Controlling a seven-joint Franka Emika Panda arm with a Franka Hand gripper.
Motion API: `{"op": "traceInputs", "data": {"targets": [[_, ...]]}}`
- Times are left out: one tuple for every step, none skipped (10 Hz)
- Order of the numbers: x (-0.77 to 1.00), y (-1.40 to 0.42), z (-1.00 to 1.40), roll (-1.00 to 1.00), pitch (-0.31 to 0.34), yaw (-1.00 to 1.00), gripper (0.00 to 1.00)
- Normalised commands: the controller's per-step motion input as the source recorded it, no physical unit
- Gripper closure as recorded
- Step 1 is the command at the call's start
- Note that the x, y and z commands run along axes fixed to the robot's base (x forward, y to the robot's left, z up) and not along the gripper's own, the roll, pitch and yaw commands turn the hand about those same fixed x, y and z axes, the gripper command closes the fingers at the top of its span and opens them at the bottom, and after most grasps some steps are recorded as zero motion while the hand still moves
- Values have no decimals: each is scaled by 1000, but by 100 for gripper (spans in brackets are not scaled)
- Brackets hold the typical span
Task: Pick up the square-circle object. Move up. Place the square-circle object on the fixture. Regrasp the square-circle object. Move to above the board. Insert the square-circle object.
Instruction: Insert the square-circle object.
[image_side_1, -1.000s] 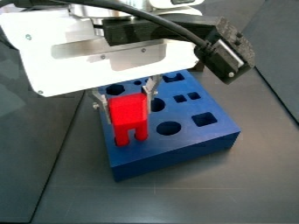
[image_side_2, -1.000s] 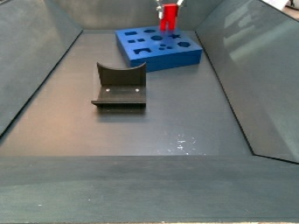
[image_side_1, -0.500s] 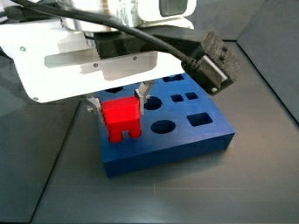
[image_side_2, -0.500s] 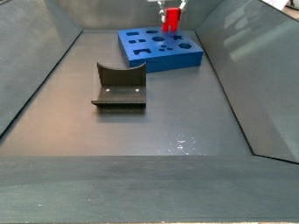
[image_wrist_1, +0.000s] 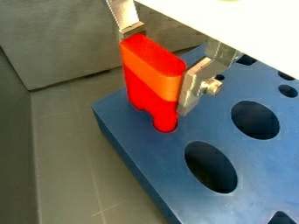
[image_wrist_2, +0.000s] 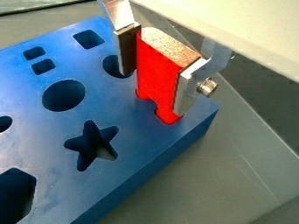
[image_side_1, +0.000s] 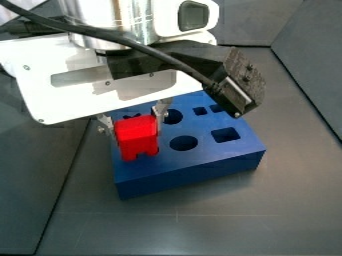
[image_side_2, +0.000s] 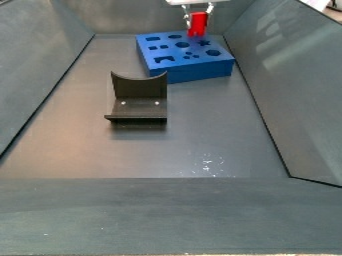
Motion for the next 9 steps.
{"op": "traceInputs", "data": {"targets": [[0, -220, -1000, 40, -86, 0, 100], [-51, -40, -251, 0, -33, 0, 100], [0, 0, -63, 14, 0, 0, 100], [0, -157, -1000, 157, -57, 0, 100], [0, -200, -1000, 114, -51, 0, 100], [0, -166, -1000, 117, -44, 0, 100], [23, -60, -1000, 76, -17, 0, 100], [49, -29, -1000, 97, -16, 0, 100], [6, 0, -134, 20, -93, -3, 100]]}}
